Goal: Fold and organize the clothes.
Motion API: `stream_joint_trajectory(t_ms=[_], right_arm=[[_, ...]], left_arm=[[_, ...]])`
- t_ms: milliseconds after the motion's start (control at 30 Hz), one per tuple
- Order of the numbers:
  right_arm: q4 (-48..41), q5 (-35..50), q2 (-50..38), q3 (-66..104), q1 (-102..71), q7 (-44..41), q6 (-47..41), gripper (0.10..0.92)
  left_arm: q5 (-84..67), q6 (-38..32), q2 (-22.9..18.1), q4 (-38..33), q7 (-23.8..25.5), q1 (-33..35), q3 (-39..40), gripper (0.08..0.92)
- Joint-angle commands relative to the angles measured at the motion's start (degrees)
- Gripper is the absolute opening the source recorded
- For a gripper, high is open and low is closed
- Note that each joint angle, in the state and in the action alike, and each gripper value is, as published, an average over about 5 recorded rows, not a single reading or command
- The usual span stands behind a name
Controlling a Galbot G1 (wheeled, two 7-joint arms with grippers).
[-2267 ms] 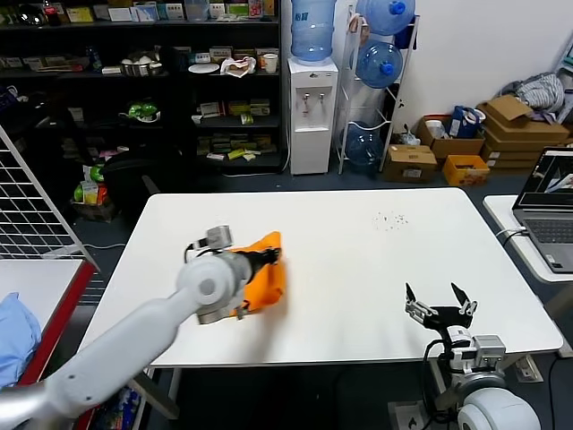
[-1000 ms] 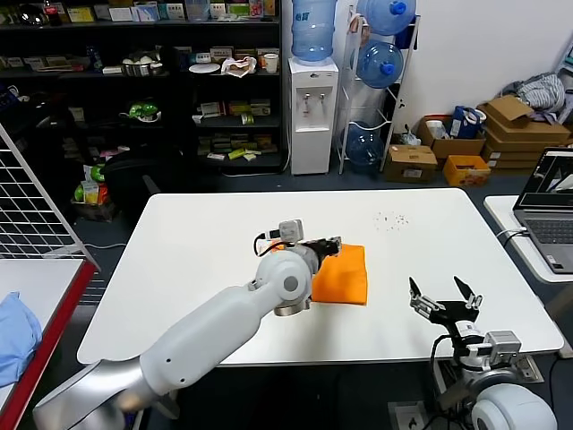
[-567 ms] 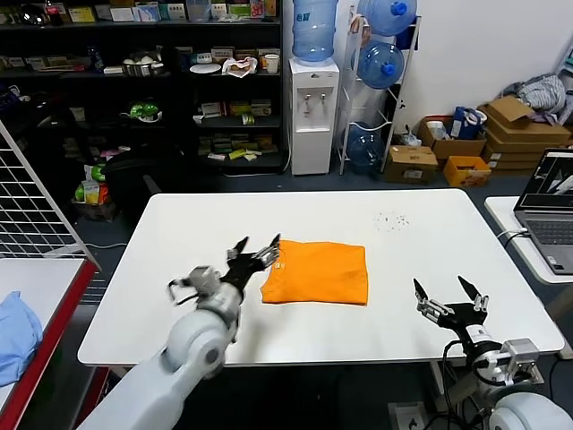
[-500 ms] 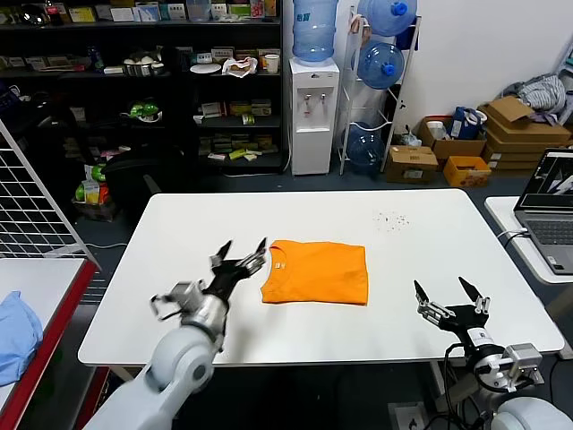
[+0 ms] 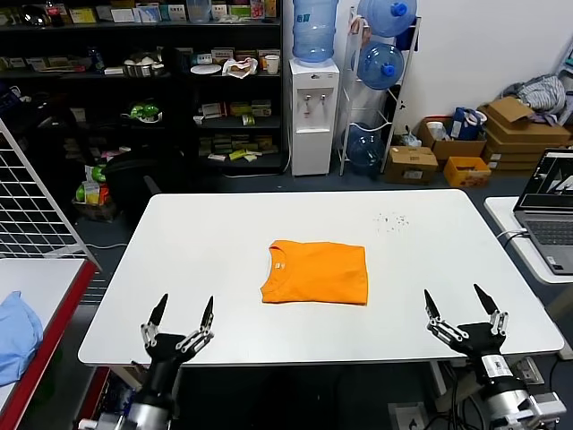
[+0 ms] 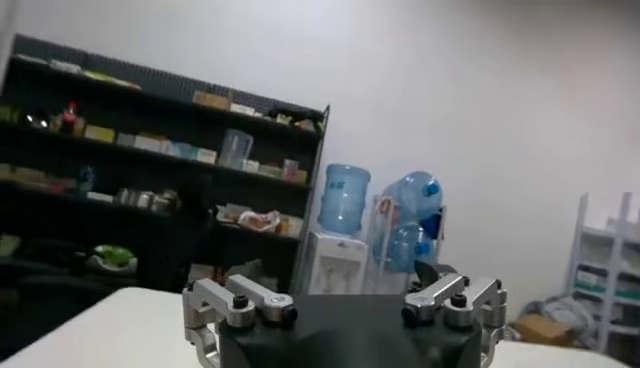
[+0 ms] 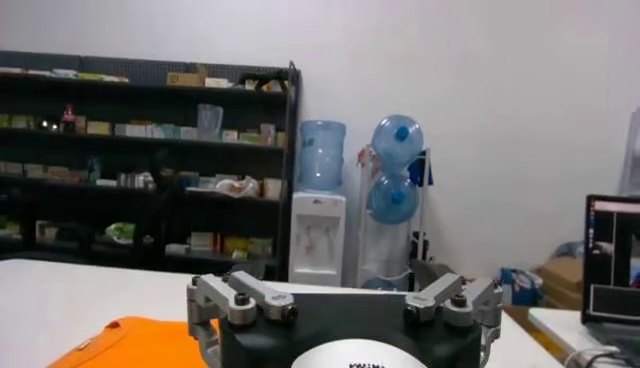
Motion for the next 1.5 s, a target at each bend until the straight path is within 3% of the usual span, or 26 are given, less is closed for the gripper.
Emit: stream_joint_trajectory(t_ms=[33, 1500], right_arm=[[0.5, -5.7, 6.4, 1.4, -3.1, -3.2, 9.2, 0.921], [-2.1, -3.2, 6.5, 1.3, -2.0, -2.1, 8.4, 0.921]], left_arm=[[9.7, -7.5, -7.8, -3.9, 6.4, 11.2, -8.0, 0.921], [6.6, -7.1, -8.6, -2.5, 3.9, 10.0, -8.6, 0.921]])
